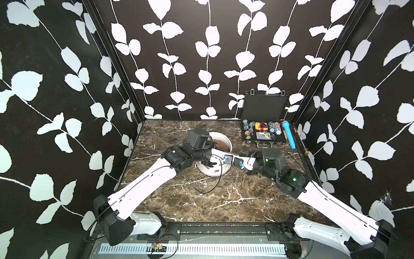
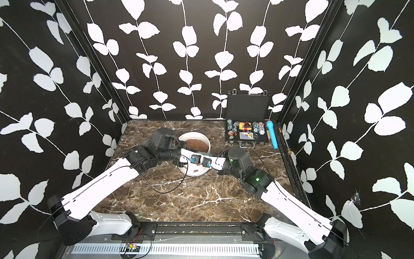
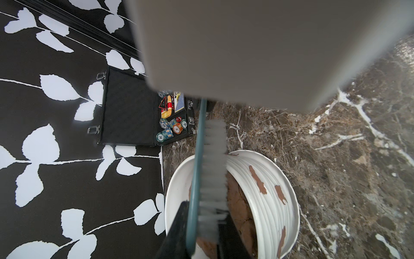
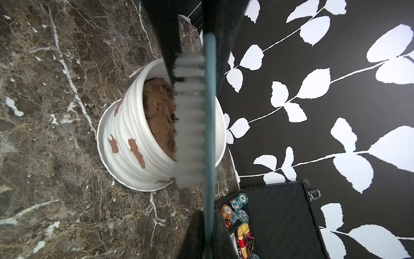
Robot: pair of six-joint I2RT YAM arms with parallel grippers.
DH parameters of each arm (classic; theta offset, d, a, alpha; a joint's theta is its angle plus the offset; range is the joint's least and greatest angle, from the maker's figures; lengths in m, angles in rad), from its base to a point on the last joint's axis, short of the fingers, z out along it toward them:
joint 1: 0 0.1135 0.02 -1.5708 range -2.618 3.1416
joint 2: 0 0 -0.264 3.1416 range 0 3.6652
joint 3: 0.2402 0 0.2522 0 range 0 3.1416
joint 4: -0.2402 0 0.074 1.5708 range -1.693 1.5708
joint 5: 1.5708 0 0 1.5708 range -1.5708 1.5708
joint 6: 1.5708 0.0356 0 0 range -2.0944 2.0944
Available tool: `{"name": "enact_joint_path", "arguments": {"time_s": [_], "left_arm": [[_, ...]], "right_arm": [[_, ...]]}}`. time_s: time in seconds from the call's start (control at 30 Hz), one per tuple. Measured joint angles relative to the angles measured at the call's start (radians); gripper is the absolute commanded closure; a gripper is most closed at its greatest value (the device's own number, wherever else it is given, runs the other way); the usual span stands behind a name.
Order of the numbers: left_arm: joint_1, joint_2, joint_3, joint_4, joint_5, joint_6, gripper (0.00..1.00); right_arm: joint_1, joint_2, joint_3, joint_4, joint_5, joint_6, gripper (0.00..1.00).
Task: Scrub the dried mud off the ceramic pot
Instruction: Pick up the brush from the center of the board.
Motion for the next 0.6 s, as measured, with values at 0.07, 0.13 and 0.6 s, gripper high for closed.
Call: {"name": "enact_joint_path", "arguments": {"time_s": [0.07,0.13,0.6], "left_arm": [[0.000,0.000,0.000,0.001,-0.005,0.003,0.82],[-0.001,-0.001,0.000,0.006,-0.010,0.008,0.82],[-0.006,-0.042,-0.071,0.087,-0.108,0.082,0.82]], "right_arm": [[0.001,0.001,0.002,-0.003,-0.001,0.006,0.60],[0.001,0.002,0.006,-0.010,0.000,0.012,0.54],[-0.115,-0.037,0.163,-0.164,-0.229,0.216,0.24]]}}
